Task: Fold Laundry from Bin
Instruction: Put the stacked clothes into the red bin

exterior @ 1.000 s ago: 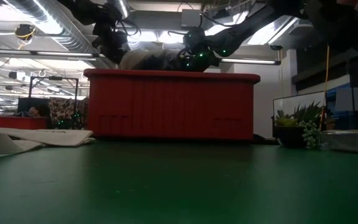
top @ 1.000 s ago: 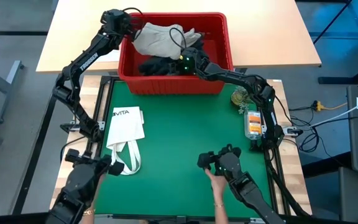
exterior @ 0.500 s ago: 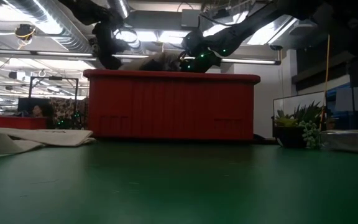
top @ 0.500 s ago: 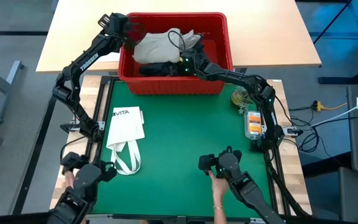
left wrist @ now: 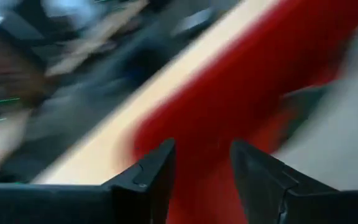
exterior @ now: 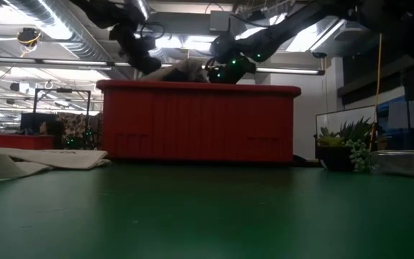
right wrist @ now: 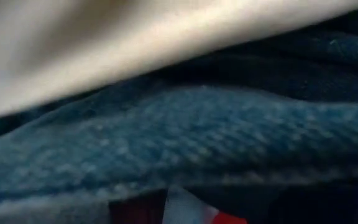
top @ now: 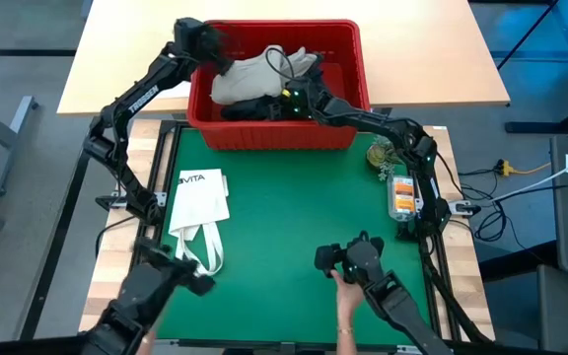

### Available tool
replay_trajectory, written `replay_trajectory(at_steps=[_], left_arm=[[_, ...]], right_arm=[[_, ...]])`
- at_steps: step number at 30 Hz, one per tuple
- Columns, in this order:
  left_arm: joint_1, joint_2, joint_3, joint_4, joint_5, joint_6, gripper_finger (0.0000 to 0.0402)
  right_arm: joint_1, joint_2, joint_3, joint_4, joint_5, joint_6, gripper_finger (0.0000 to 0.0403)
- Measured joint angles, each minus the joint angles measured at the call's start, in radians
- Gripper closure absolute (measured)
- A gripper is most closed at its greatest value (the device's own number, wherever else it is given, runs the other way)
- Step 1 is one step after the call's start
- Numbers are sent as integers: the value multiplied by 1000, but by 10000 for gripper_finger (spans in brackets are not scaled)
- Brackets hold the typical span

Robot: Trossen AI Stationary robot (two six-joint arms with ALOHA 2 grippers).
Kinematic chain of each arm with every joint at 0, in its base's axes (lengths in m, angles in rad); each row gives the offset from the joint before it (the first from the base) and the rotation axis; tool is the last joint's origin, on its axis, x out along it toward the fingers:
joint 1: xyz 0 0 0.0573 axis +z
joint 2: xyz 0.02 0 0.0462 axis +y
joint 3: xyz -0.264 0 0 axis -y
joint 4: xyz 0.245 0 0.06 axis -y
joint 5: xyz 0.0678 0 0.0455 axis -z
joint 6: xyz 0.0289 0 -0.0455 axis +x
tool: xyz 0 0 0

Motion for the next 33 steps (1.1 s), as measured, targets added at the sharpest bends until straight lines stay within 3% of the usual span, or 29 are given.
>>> replay_trajectory(at_steps=[3, 9, 17, 27, 33], left_arm=[[-24, 13, 0, -14, 186, -104, 262], [-76, 63, 0, -68, 274, -90, 278], [-114, 147, 1, -72, 297, -11, 286], [-119, 169, 1, -73, 314, 17, 286], [-124, 169, 1, -77, 317, 19, 286]], right_arm=[[0, 0, 41, -56, -14, -3, 244], [0, -2, 148, -236, -26, -3, 244], [0, -2, 283, -508, -6, -58, 244], [0, -3, 346, -634, 2, -184, 244], [0, -3, 512, -797, 13, -236, 244]])
